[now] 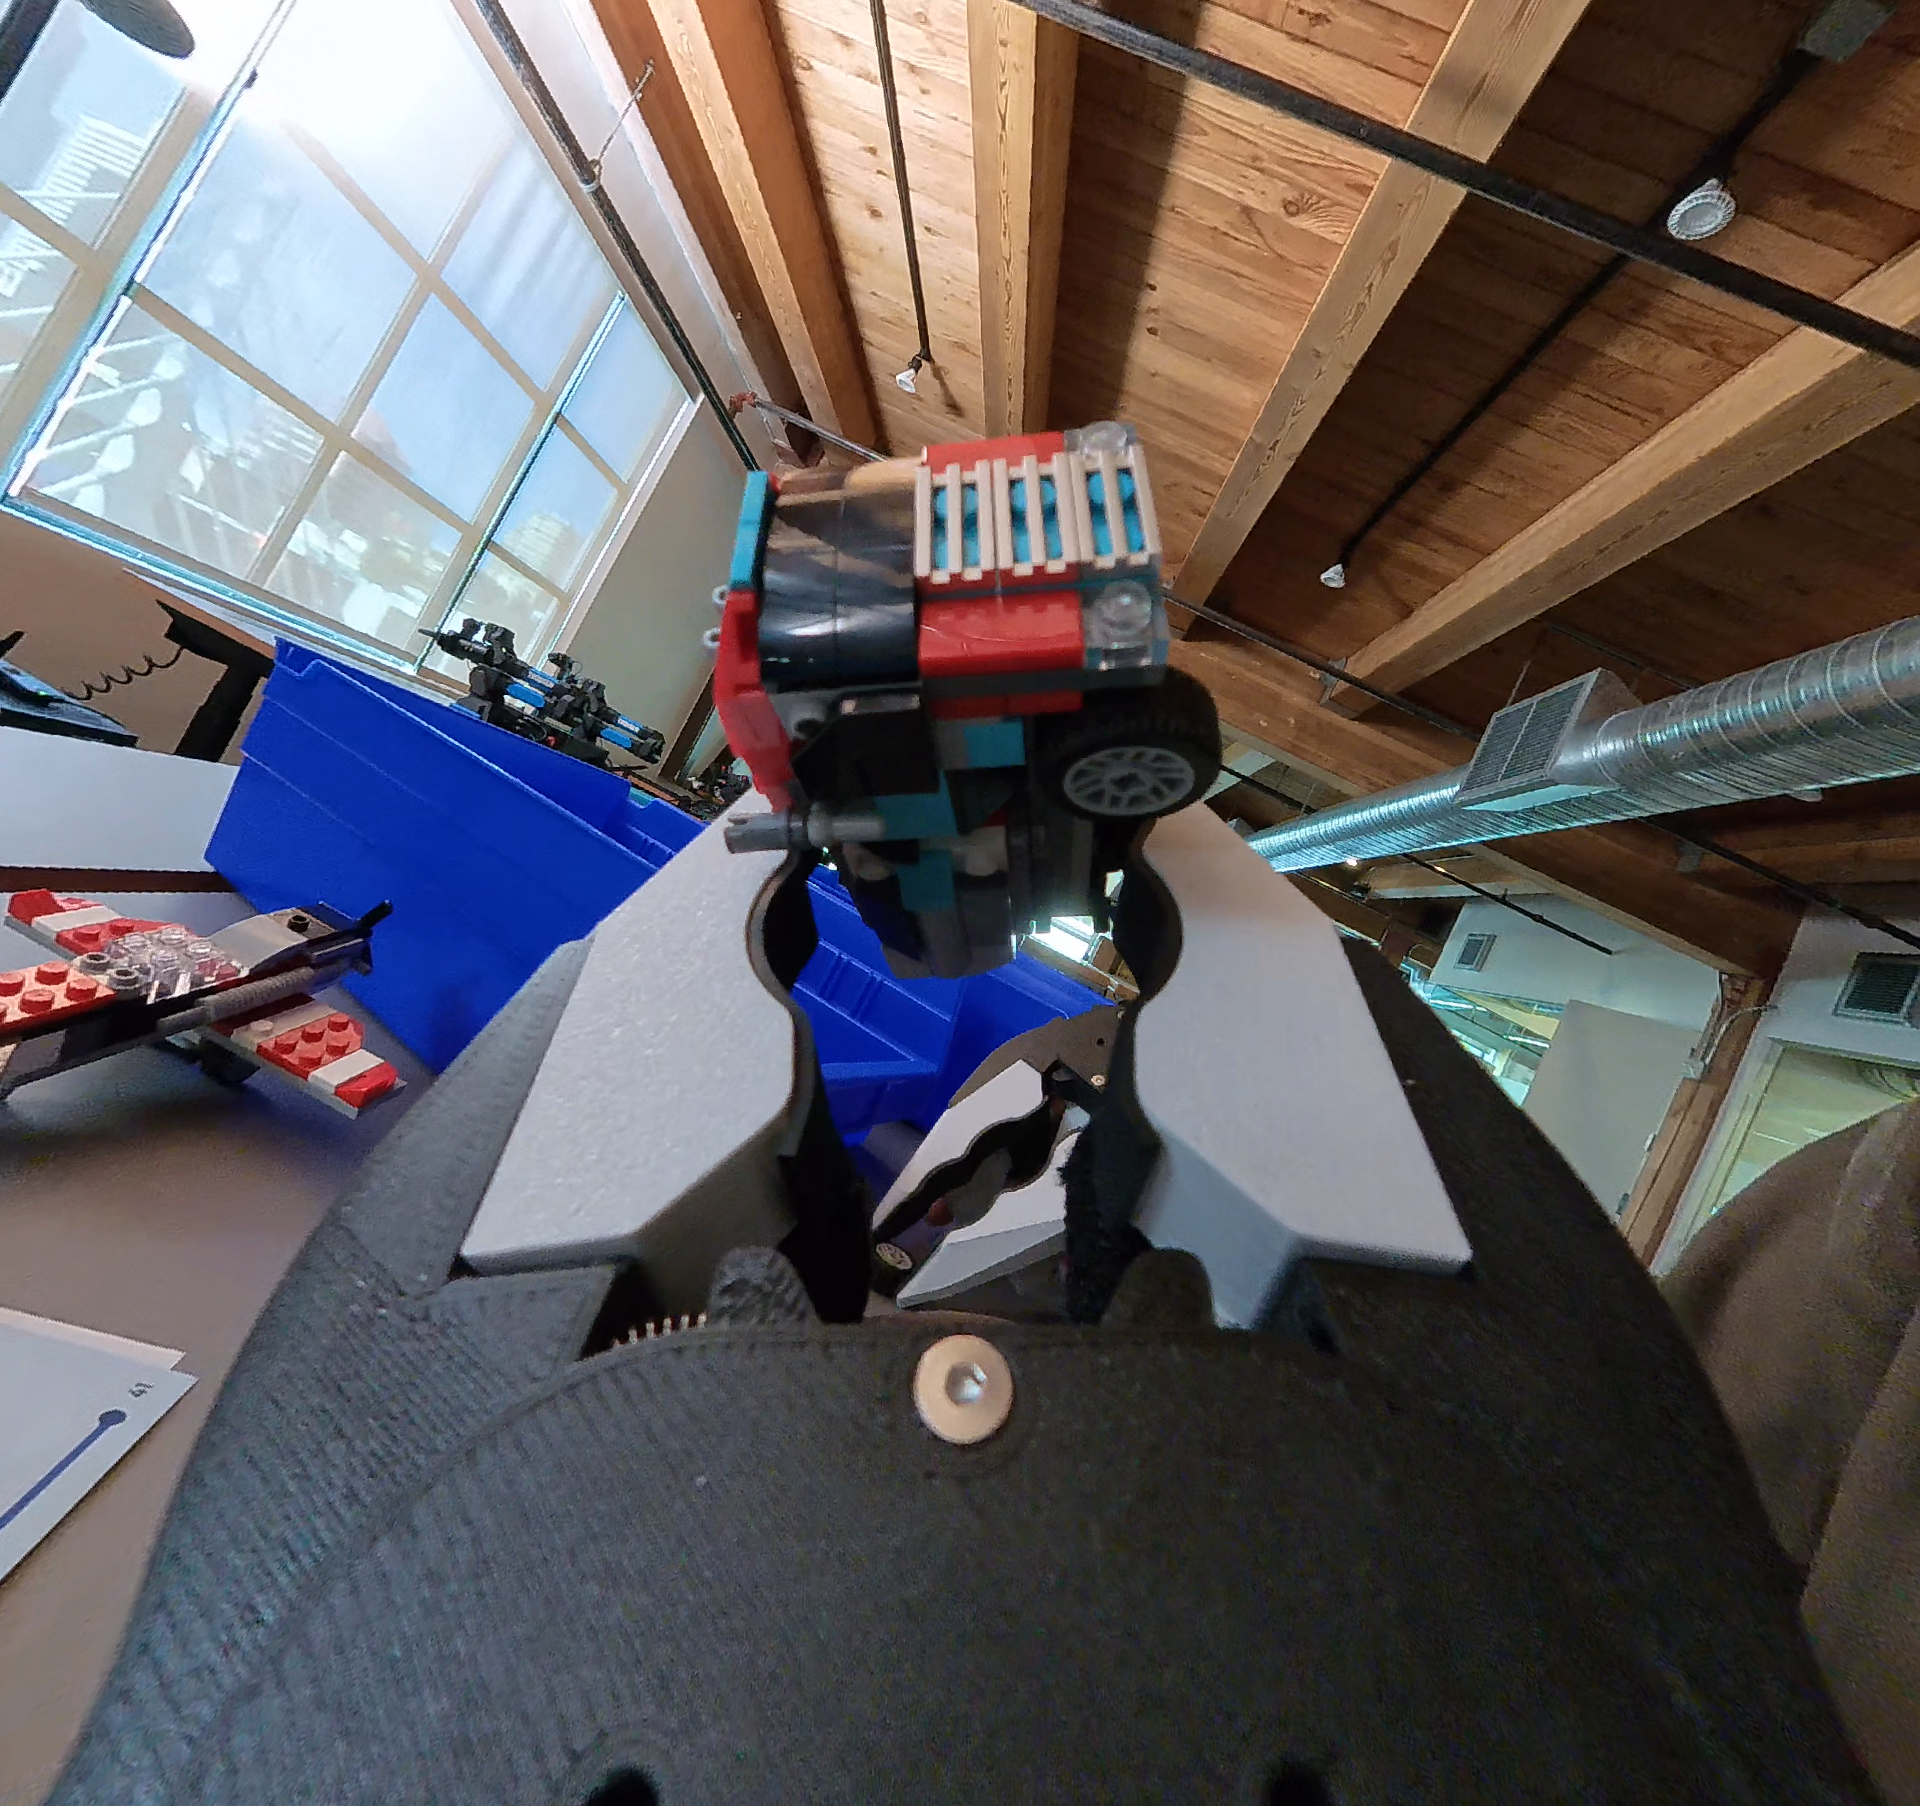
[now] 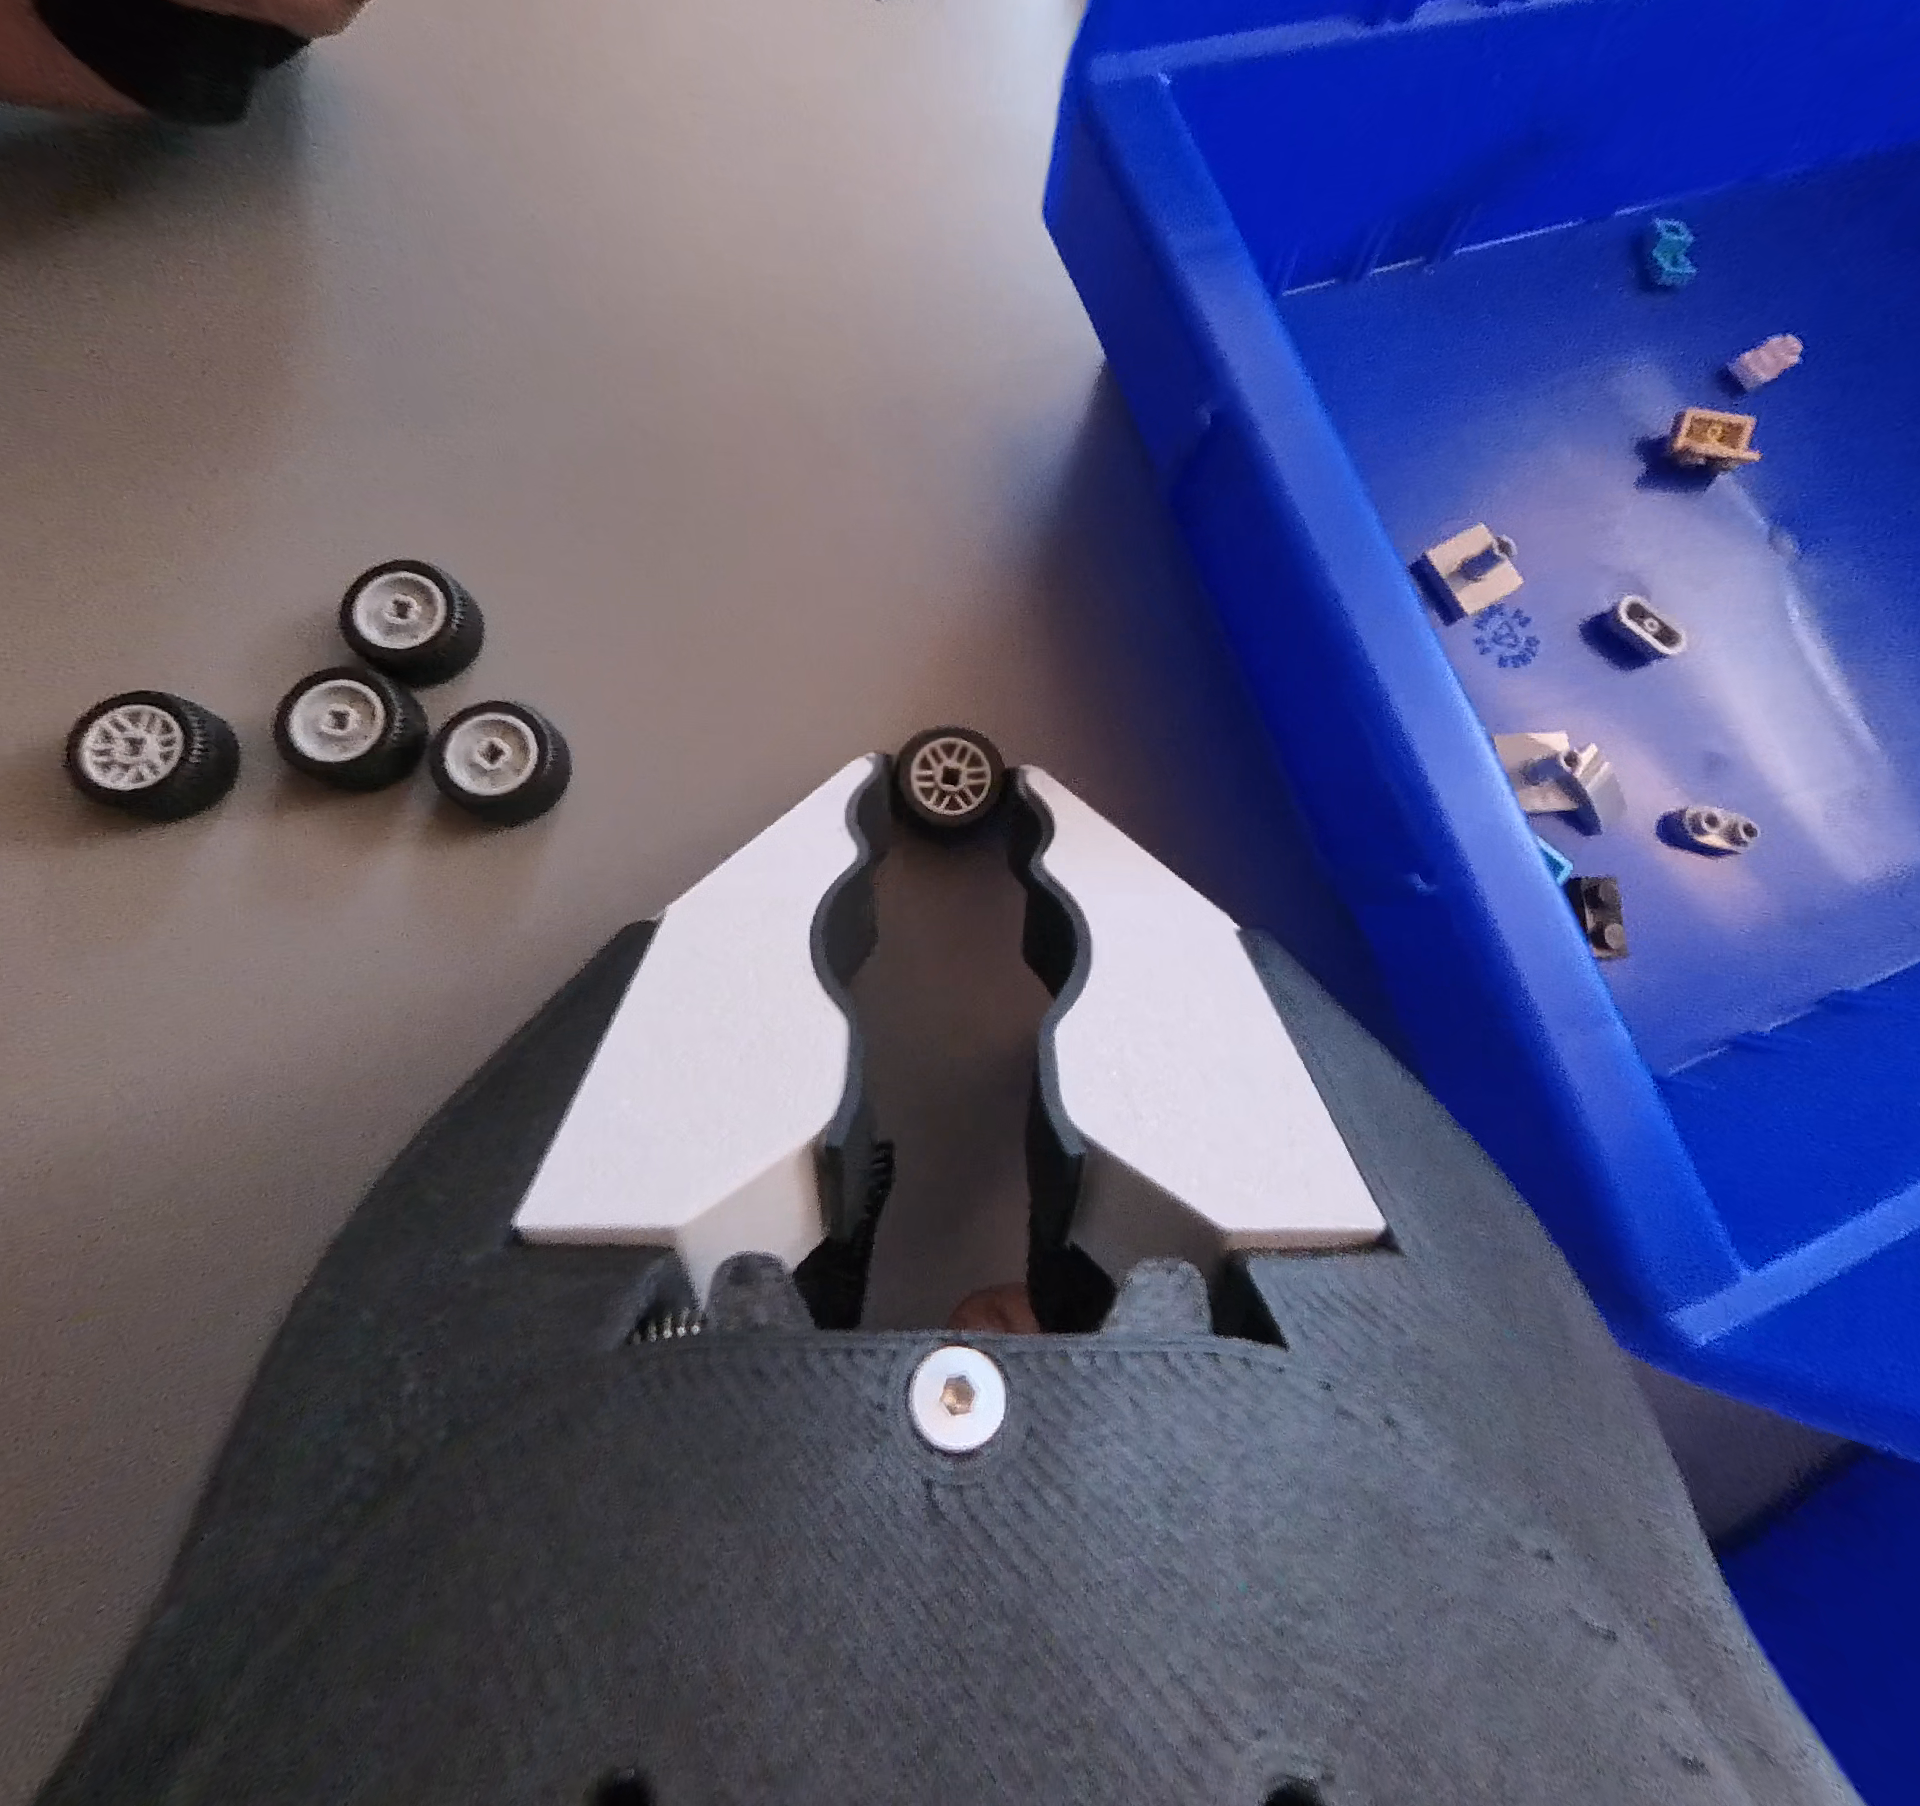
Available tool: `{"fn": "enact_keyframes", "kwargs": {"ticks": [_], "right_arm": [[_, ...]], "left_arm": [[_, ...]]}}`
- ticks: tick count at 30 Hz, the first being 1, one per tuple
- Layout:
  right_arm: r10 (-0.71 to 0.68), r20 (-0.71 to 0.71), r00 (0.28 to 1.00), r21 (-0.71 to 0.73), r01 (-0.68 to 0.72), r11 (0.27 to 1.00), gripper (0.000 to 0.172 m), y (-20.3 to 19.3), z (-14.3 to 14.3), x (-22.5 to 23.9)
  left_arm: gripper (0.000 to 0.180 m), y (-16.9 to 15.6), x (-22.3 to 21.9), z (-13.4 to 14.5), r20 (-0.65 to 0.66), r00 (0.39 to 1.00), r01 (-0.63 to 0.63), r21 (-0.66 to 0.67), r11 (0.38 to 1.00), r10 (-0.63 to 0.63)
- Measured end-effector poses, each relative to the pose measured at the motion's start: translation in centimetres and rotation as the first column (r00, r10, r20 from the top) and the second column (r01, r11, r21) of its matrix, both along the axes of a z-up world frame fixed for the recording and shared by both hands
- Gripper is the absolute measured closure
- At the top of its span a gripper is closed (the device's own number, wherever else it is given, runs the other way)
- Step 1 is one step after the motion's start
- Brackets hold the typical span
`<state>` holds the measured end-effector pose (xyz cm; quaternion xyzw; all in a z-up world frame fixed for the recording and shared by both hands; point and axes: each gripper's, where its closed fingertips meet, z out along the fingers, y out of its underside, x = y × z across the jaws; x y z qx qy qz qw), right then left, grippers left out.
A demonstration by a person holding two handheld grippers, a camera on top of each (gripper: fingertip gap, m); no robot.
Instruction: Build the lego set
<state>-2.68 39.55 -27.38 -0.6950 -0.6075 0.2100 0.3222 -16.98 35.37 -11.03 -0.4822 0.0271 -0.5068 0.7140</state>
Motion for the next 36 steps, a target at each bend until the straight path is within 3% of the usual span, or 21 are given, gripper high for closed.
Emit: {"fn": "enact_keyframes", "kwargs": {"ticks": [4, 13, 19, 24, 29, 36], "right_arm": [[0.024, 0.009, 1.000, 0.051, -0.025, 0.998, 0.149, -0.1, 0.4, -0.8], [0.160, -0.044, 0.986, 0.184, -0.150, 0.972, 0.150, -0.1, 4.6, -6.4], [0.312, -0.075, 0.947, 0.157, -0.298, 0.942, 0.149, -1.6, 3.6, -10.3], [0.354, -0.126, 0.927, 0.128, -0.339, 0.932, 0.150, -3.1, 2.1, -9.1], [0.293, -0.264, 0.919, 0.131, -0.267, 0.955, 0.149, -2.8, 4.3, -8.3], [0.293, -0.400, 0.868, 0.089, -0.282, 0.955, 0.150, -3.6, 7.3, -8.3]], "left_arm": [[0.123, -0.2, 0.2, 0.1, -0.011, 1.000, 0.001, 0.007, 1.000, 0.000], [0.123, -0.3, 0.3, 0.2, -0.027, 1.000, -0.007, 0.016, 1.000, 0.007], [0.123, -0.8, -0.4, 0.3, -0.038, 0.997, -0.060, 0.022, 0.998, 0.061], [0.123, -1.3, -0.2, 0.2, -0.075, 0.989, -0.126, 0.042, 0.991, 0.129], [0.123, -1.4, 0.0, 0.4, -0.101, 0.978, -0.177, 0.067, 0.982, 0.184], [0.123, -1.6, 0.9, 0.7, -0.144, 0.961, -0.222, 0.094, 0.971, 0.234]]}}
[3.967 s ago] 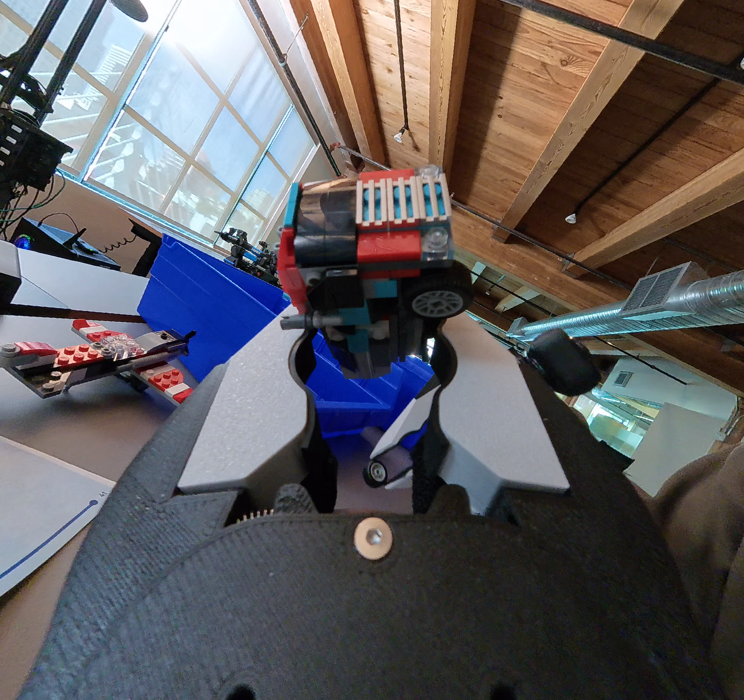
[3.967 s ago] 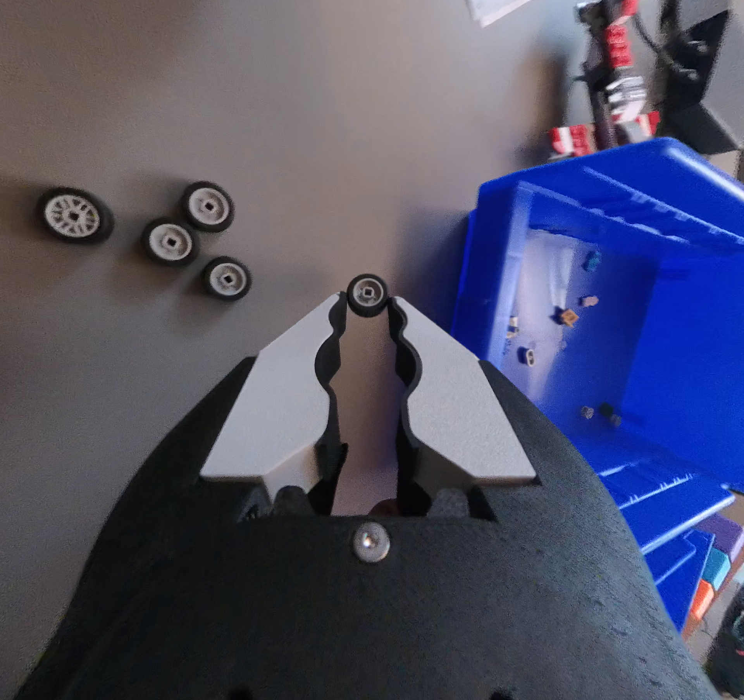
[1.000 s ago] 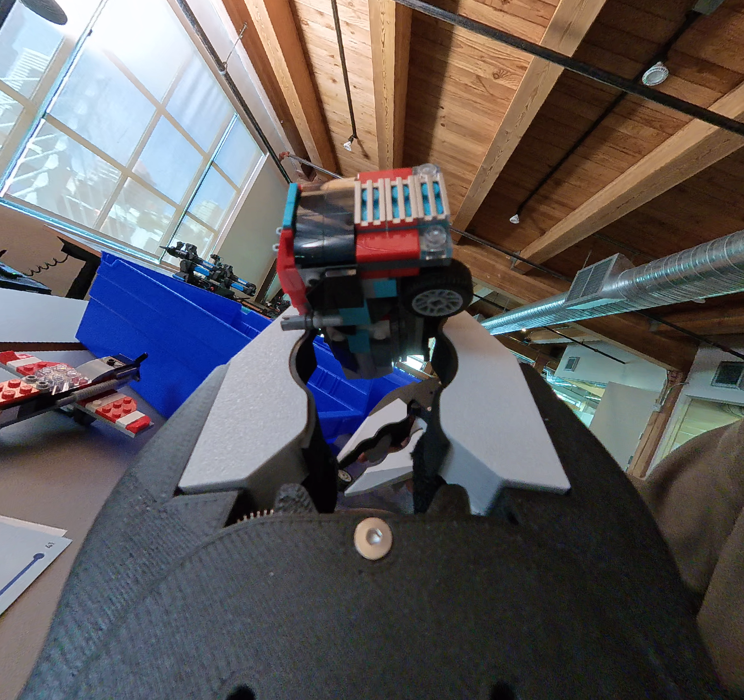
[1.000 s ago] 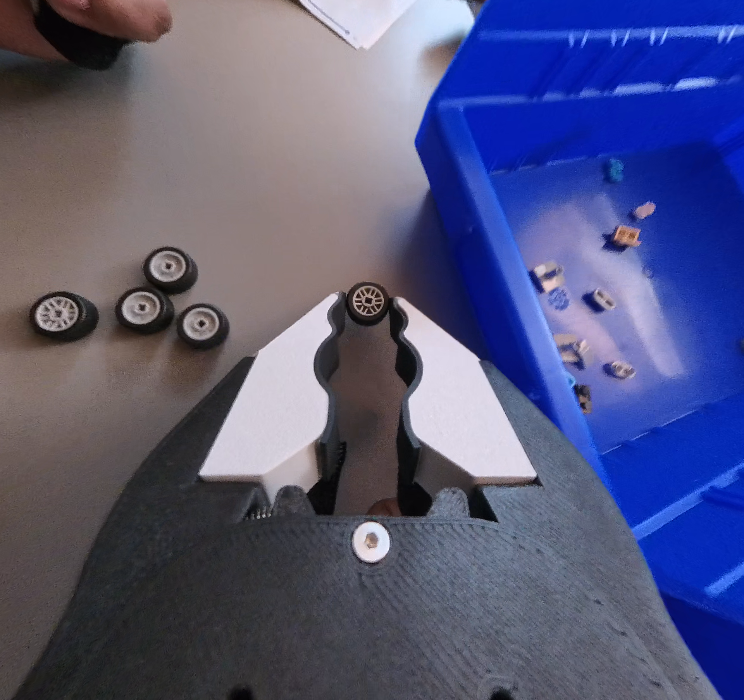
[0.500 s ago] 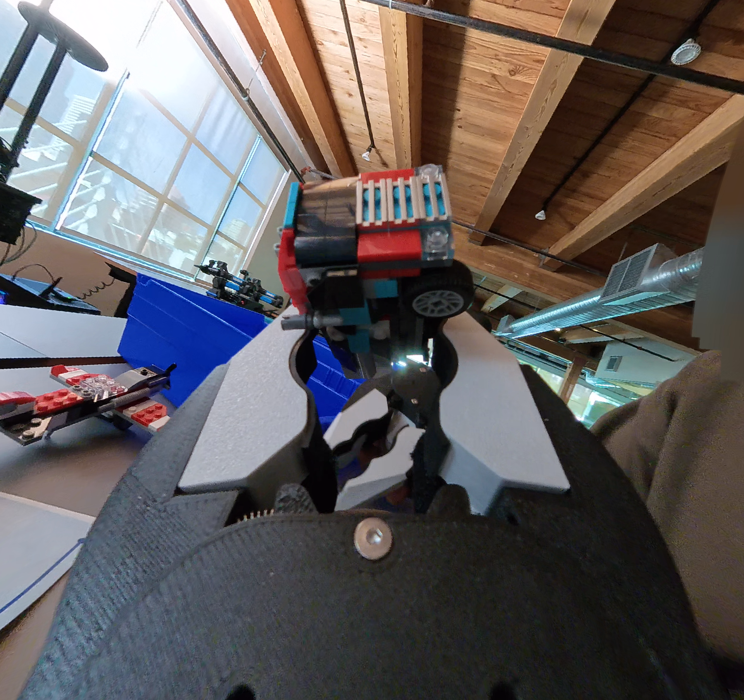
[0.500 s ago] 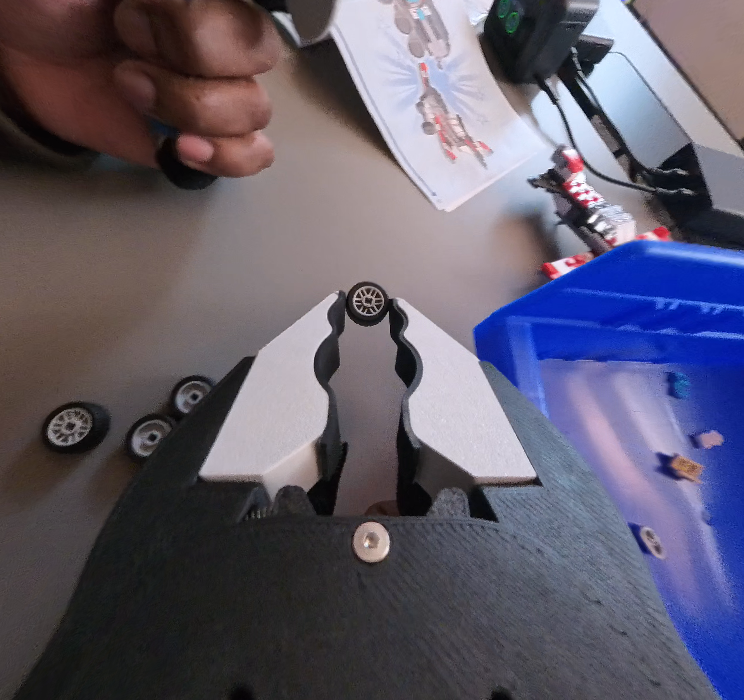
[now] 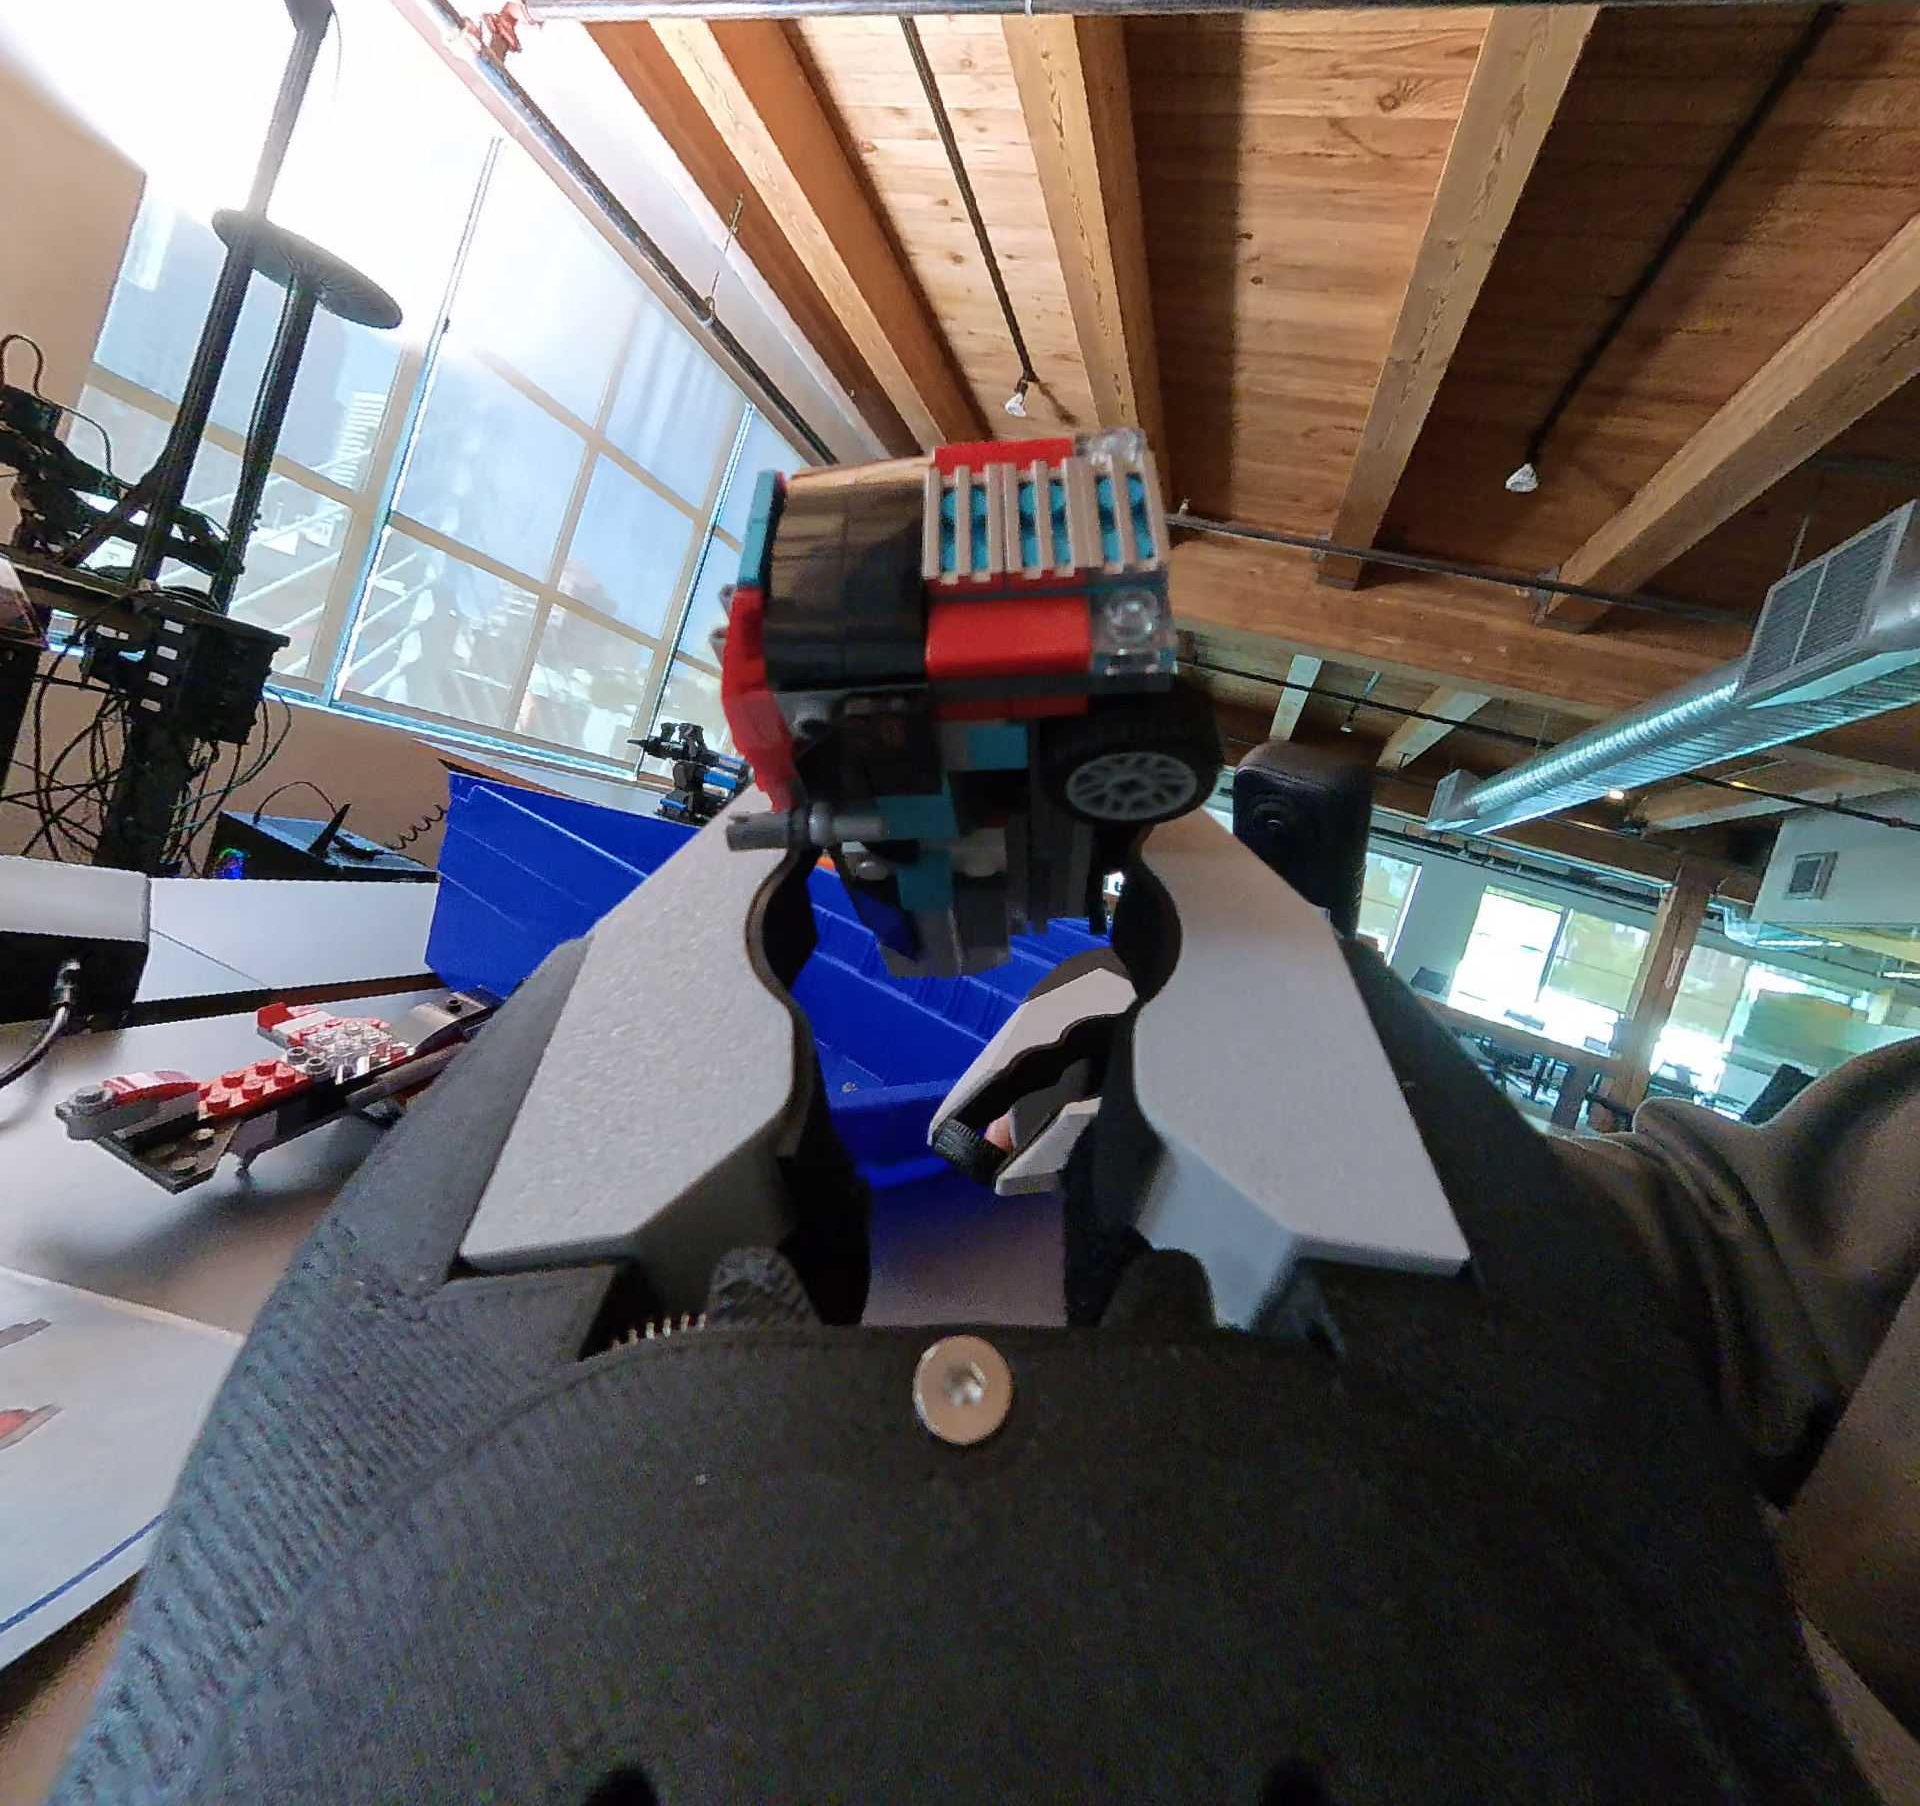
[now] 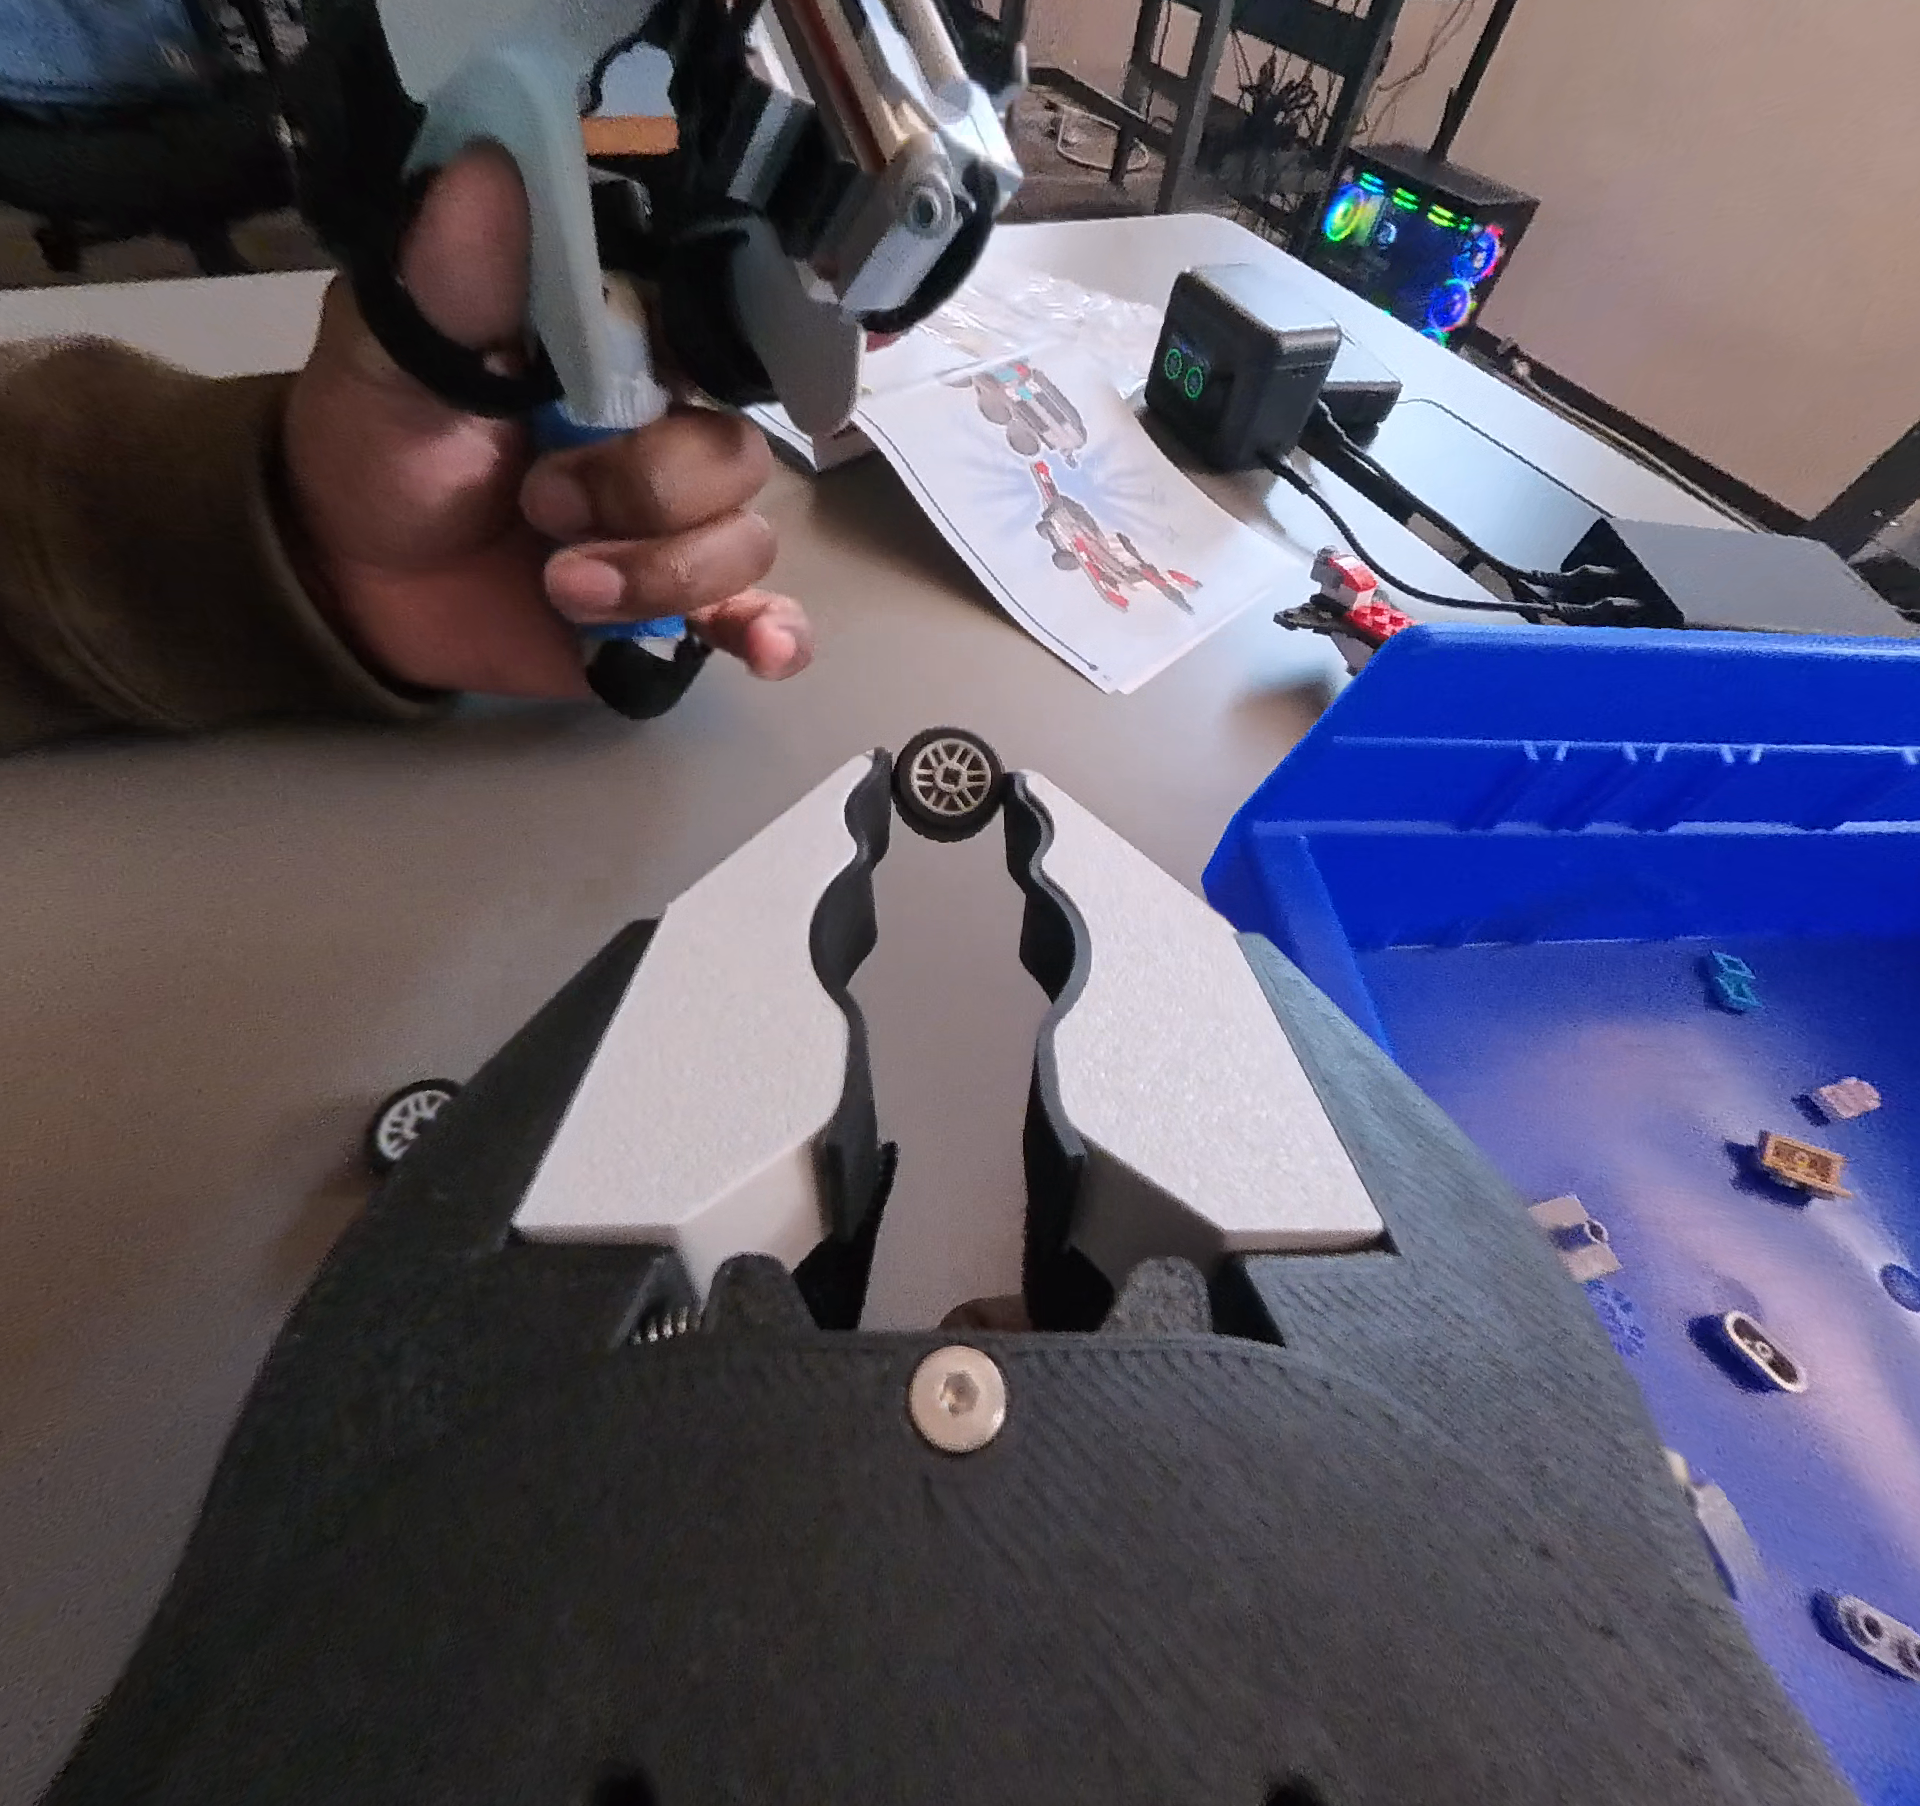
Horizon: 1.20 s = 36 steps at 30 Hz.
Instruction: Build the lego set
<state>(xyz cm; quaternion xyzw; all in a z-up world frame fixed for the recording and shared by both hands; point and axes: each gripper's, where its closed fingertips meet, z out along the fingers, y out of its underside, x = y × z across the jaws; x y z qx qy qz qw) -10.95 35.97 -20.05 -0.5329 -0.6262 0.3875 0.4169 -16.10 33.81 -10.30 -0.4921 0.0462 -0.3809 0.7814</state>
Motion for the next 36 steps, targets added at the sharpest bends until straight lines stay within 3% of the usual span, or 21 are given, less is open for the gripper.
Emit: {"fn": "enact_keyframes", "kwargs": {"ticks": [9, 13, 16, 19, 29, 32, 36], "right_arm": [[0.032, -0.024, 0.999, -0.020, -0.033, 0.999, 0.150, -0.8, -0.2, -0.3], [0.032, -0.052, 0.998, -0.032, -0.034, 0.999, 0.150, -0.8, -0.2, -0.8], [0.033, -0.063, 0.997, -0.034, -0.035, 0.999, 0.150, -0.7, -0.3, -1.2], [0.033, -0.068, 0.997, -0.035, -0.036, 0.999, 0.150, -0.7, -0.3, -1.3], [0.030, -0.076, 0.997, -0.075, -0.036, 0.997, 0.150, -0.3, 0.0, -1.4], [0.023, -0.098, 0.995, -0.072, -0.030, 0.997, 0.150, 0.1, 0.9, -1.6], [0.028, -0.148, 0.989, -0.025, -0.032, 0.999, 0.150, 0.6, 4.4, -2.5]], "left_arm": [[0.123, 1.7, 1.6, -0.6, 0.036, 0.995, 0.095, -0.045, 0.994, -0.093], [0.123, 2.4, 1.4, -1.1, -0.016, 0.994, 0.111, -0.062, 0.992, -0.112], [0.123, 2.0, 0.4, -0.4, 0.069, 0.988, 0.140, -0.028, 0.990, -0.138], [0.123, 2.0, 0.4, -1.0, 0.008, 0.991, 0.137, -0.042, 0.990, -0.136], [0.123, 2.6, 0.1, -0.9, 0.101, 0.979, 0.179, -0.038, 0.983, -0.175], [0.123, 2.5, 0.0, -0.9, 0.104, 0.980, 0.174, -0.037, 0.984, -0.170], [0.122, 2.5, -0.5, -0.8, 0.112, 0.983, 0.150, -0.028, 0.988, -0.146]]}}
